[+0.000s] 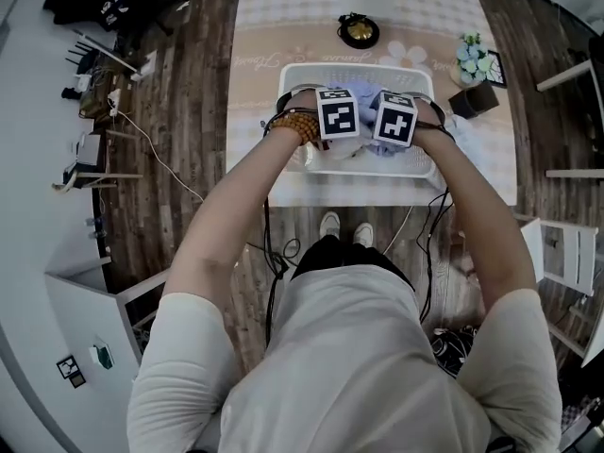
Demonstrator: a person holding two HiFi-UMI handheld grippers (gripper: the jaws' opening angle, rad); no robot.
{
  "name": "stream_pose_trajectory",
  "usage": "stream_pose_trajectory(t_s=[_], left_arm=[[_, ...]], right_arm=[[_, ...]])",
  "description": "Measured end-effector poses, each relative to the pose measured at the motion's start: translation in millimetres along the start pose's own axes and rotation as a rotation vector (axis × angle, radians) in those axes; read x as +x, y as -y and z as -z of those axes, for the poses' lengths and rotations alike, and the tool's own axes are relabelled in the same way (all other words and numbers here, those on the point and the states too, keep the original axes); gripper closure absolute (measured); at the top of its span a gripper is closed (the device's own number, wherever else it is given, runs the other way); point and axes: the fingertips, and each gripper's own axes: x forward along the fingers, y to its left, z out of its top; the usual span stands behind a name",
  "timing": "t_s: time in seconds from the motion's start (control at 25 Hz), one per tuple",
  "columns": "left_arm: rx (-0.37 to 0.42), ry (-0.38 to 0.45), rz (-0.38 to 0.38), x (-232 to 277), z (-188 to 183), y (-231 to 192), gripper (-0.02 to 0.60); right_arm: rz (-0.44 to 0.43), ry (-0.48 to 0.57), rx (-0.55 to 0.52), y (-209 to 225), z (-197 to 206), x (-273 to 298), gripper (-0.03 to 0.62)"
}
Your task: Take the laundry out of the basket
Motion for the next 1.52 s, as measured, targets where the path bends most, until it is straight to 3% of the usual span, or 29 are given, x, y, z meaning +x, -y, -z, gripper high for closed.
stream_pose_trajectory(t_s=[0.16,0.28,0.44,0.8,0.88,1.12,1.4,1.44,1.52], left_arm=[[0.024,0.037,-0.076,-51,-19,-18,0.468],[0.015,0.050,-0.070,-83,-32,-19,0.468],[0.062,0.067,-0.201,-128,-50,-42,0.468],[0.035,0.078,-0.142,-164,-71,-22,0.468],[0.058,0.097,-0.177,-166,-85,-29,0.468],[0.180,0.111,-0.177,-160,-153,-23,0.469],[0.360,0.216,-0.140,-152,-275,-1,0.469],[0.372,0.210,-0.099,-147,-284,11,0.469],[0.374,0.182,0.053,-129,-295,45,0.469]], right_arm=[[0.053,0.031,0.021,13,-9,-49,0.442],[0.137,-0.003,0.053,30,0,-91,0.444],[0.154,0.071,0.049,35,-17,-126,0.444],[0.190,0.105,0.068,32,-20,-179,0.444],[0.197,0.102,0.091,31,-8,-185,0.444],[0.235,0.074,0.192,22,55,-208,0.444],[0.316,-0.002,0.390,-9,162,-265,0.444],[0.323,-0.006,0.409,-15,174,-269,0.444],[0.335,-0.011,0.451,-29,197,-274,0.444]])
